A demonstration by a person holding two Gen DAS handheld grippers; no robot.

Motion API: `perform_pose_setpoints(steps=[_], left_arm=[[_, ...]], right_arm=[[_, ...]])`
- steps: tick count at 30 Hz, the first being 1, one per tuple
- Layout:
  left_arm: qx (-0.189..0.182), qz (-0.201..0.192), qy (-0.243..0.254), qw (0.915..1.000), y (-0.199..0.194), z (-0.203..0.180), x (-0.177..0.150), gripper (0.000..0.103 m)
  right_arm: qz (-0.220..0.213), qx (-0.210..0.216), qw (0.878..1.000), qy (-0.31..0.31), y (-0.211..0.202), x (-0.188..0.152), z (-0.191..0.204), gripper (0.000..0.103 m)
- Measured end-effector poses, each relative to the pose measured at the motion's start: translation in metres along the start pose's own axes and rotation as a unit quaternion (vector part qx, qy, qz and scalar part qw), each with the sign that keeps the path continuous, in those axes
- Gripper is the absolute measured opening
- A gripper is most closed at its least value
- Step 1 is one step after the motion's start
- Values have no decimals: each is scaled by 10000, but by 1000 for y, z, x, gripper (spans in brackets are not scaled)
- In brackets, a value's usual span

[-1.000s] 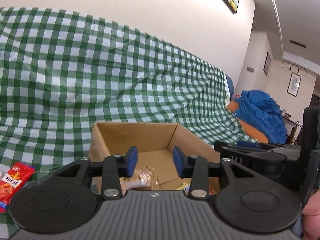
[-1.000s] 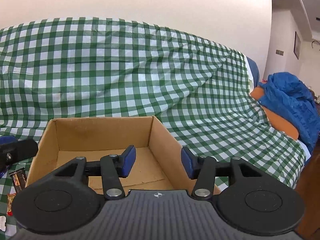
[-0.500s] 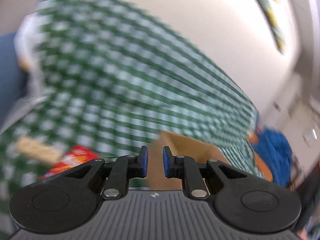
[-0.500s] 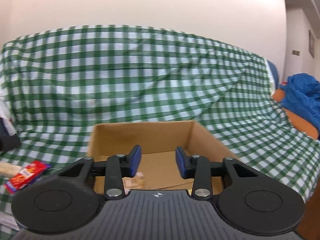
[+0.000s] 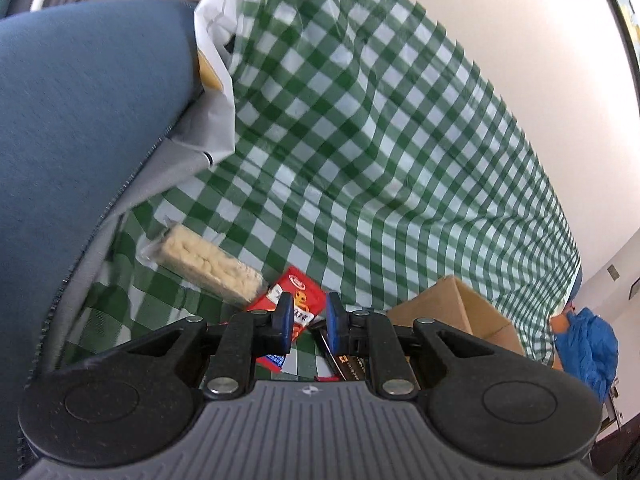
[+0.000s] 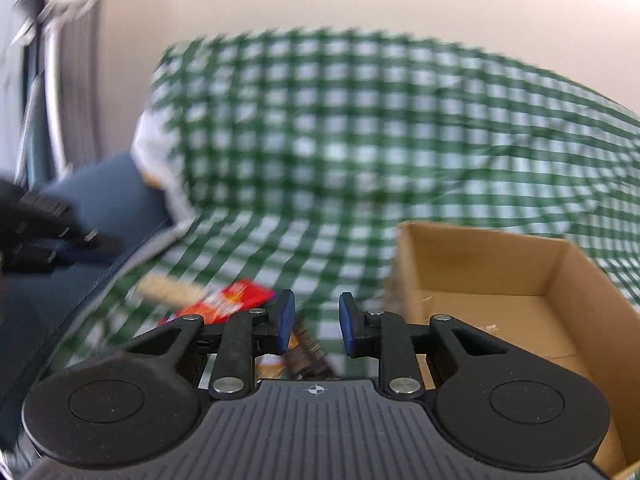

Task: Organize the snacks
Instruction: 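Move both tools from the box back toward the snack pile, then grasp the red spicy strip packet with the left tool while the right tool grasps the small wafer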

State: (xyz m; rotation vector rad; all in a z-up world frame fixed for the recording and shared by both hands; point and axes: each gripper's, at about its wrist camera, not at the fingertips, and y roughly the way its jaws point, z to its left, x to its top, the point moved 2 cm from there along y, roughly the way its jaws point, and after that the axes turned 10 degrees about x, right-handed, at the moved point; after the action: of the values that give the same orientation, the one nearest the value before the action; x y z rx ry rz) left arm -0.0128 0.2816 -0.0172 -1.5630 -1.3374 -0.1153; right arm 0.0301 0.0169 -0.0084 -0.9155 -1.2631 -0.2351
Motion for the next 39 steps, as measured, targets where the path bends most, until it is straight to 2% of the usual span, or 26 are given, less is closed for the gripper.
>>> perform_pose_setpoints(steps=[4, 7, 8, 9, 10, 13, 18, 21, 27, 31, 36, 39], left_arm=[[139, 111, 182, 9997, 23, -4, -10, 23], [270, 86, 305, 9991, 33, -6, -14, 47], [304, 61, 360, 9989, 36, -6, -16, 60], [378, 71, 422, 9984, 40, -6, -17, 67], [450, 99, 460, 9979, 44, -7, -18, 69], [547, 63, 534, 9971, 53, -6, -19, 84], [764, 140, 566, 9954, 72, -3, -22, 89], [869, 116, 770, 9932, 81, -7, -26, 97], [977, 90, 1174, 9882, 96, -14, -33, 102], [977, 149, 1291, 9867, 106, -16, -34, 102], [984, 270, 1505, 9833, 118, -23, -40, 102], [1015, 283, 1566, 9820, 121, -25, -43, 99]], right_arm=[[325, 169, 9991, -201, 20, -11, 20, 26], [325, 300, 9987, -270, 29, -17, 25, 26], [442, 262, 9981, -333, 36, -22, 25, 26], [580, 260, 9976, -288, 42, -28, 24, 26], [655, 322, 9972, -177, 47, -33, 23, 26], [858, 270, 9959, 5, 62, -39, 17, 26], [952, 327, 9949, 47, 82, -41, 12, 30], [1144, 261, 9926, 309, 94, -46, 0, 30], [1438, 362, 9880, 432, 119, -52, -2, 31], [1608, 354, 9852, 478, 129, -56, -1, 31], [1601, 362, 9853, 472, 131, -56, -1, 30], [1601, 332, 9857, 412, 130, -56, -1, 23]])
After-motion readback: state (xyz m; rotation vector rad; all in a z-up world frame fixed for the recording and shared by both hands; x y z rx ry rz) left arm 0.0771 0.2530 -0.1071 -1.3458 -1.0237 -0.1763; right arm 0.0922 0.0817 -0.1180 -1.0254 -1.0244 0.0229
